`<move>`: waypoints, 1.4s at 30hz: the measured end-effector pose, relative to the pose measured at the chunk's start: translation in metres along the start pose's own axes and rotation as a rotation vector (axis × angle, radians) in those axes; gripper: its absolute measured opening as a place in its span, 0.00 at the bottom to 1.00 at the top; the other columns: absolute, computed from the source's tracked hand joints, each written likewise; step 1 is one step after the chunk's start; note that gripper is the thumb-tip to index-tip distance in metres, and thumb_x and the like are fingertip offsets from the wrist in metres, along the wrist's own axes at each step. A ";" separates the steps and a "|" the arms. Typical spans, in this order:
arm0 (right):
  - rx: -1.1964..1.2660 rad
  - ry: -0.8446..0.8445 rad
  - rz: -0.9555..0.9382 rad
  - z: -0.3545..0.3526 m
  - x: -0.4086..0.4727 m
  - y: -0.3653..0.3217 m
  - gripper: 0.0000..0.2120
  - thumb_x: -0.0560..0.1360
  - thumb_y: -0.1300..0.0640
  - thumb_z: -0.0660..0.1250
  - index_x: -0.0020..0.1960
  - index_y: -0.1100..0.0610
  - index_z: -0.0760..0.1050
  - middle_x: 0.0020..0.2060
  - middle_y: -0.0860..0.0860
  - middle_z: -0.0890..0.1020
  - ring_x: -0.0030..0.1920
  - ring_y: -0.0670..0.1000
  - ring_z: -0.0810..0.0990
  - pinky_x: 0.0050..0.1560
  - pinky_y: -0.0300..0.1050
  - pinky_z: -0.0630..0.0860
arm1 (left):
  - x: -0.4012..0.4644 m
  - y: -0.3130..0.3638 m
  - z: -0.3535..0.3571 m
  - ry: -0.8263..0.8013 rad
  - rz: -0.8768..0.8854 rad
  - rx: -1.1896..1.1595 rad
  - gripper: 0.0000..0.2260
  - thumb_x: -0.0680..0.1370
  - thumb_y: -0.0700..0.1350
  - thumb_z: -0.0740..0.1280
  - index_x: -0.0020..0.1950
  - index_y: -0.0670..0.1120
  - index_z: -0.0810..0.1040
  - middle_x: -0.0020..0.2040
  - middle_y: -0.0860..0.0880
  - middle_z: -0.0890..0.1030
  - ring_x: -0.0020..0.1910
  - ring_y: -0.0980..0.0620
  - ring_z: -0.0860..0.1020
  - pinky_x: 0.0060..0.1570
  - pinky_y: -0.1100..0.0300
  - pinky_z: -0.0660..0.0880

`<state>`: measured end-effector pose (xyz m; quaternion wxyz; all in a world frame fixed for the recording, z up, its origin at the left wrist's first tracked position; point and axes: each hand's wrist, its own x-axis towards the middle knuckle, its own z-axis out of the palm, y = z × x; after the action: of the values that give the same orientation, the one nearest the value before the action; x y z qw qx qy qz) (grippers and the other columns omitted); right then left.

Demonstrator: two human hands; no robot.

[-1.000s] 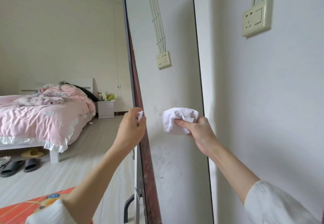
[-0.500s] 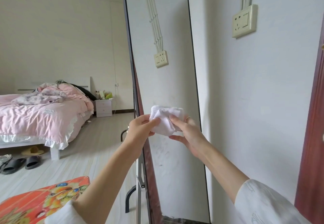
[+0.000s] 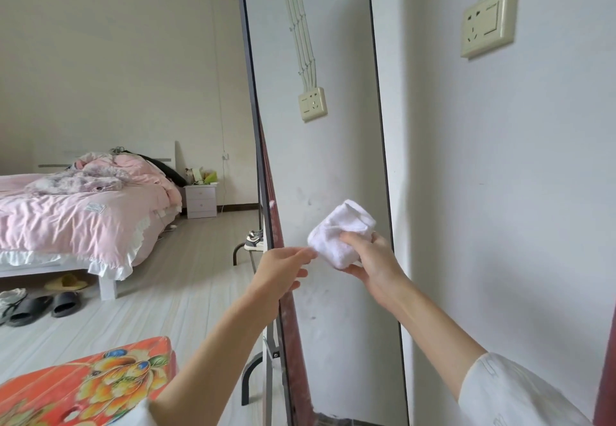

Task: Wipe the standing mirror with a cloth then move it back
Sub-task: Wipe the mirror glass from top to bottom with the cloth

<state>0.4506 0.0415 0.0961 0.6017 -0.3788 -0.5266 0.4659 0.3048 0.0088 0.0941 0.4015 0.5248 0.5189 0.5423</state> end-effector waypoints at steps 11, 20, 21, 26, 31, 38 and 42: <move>-0.681 0.408 -0.402 -0.023 0.124 0.003 0.05 0.73 0.60 0.63 0.49 0.57 0.69 0.44 0.53 0.71 0.47 0.58 0.73 0.42 0.43 0.64 | 0.090 0.010 -0.043 0.461 0.482 0.195 0.14 0.81 0.48 0.54 0.64 0.45 0.68 0.54 0.51 0.73 0.52 0.54 0.72 0.51 0.60 0.65; -0.768 0.553 -0.642 0.001 0.209 -0.044 0.15 0.75 0.59 0.61 0.62 0.55 0.73 0.54 0.57 0.73 0.56 0.58 0.72 0.45 0.41 0.64 | 0.243 0.042 0.041 -0.245 0.601 -0.042 0.14 0.81 0.37 0.53 0.66 0.37 0.65 0.60 0.41 0.73 0.60 0.42 0.72 0.60 0.46 0.69; -0.718 0.520 -0.631 0.003 0.214 -0.046 0.15 0.75 0.59 0.61 0.61 0.55 0.74 0.55 0.57 0.73 0.55 0.57 0.73 0.46 0.40 0.65 | 0.265 0.037 0.044 -0.310 0.632 -0.136 0.14 0.81 0.36 0.53 0.66 0.37 0.65 0.59 0.40 0.72 0.58 0.41 0.71 0.58 0.48 0.69; -0.461 0.183 -0.572 0.008 0.211 -0.041 0.12 0.74 0.61 0.65 0.56 0.53 0.77 0.55 0.59 0.77 0.53 0.53 0.78 0.56 0.45 0.74 | 0.292 0.014 0.051 -0.351 0.673 -0.347 0.16 0.77 0.50 0.62 0.62 0.44 0.72 0.56 0.47 0.78 0.56 0.50 0.75 0.55 0.58 0.73; -0.480 -0.018 -0.647 0.015 0.167 -0.002 0.18 0.70 0.69 0.68 0.53 0.50 0.79 0.47 0.55 0.74 0.53 0.56 0.75 0.56 0.44 0.73 | 0.222 0.018 0.006 0.018 0.709 -0.071 0.21 0.66 0.59 0.73 0.50 0.47 0.78 0.42 0.51 0.79 0.42 0.55 0.78 0.46 0.55 0.77; -0.728 -0.411 -0.535 0.003 0.135 0.009 0.14 0.70 0.67 0.70 0.51 0.51 0.80 0.41 0.44 0.73 0.45 0.45 0.74 0.48 0.31 0.70 | 0.154 0.055 -0.034 0.470 0.737 0.216 0.13 0.83 0.50 0.47 0.45 0.45 0.63 0.33 0.52 0.64 0.30 0.59 0.64 0.30 0.71 0.63; -0.396 -0.101 -0.578 -0.004 0.143 -0.024 0.18 0.70 0.70 0.64 0.35 0.46 0.75 0.38 0.39 0.77 0.38 0.34 0.77 0.39 0.27 0.71 | 0.154 0.054 -0.035 0.453 0.705 0.238 0.13 0.82 0.50 0.47 0.45 0.44 0.62 0.31 0.52 0.63 0.26 0.61 0.64 0.30 0.66 0.62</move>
<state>0.4604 0.1721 0.1585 0.5969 -0.2998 -0.7212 0.1834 0.2569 0.1473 0.1735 0.0045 0.5805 0.4417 0.6840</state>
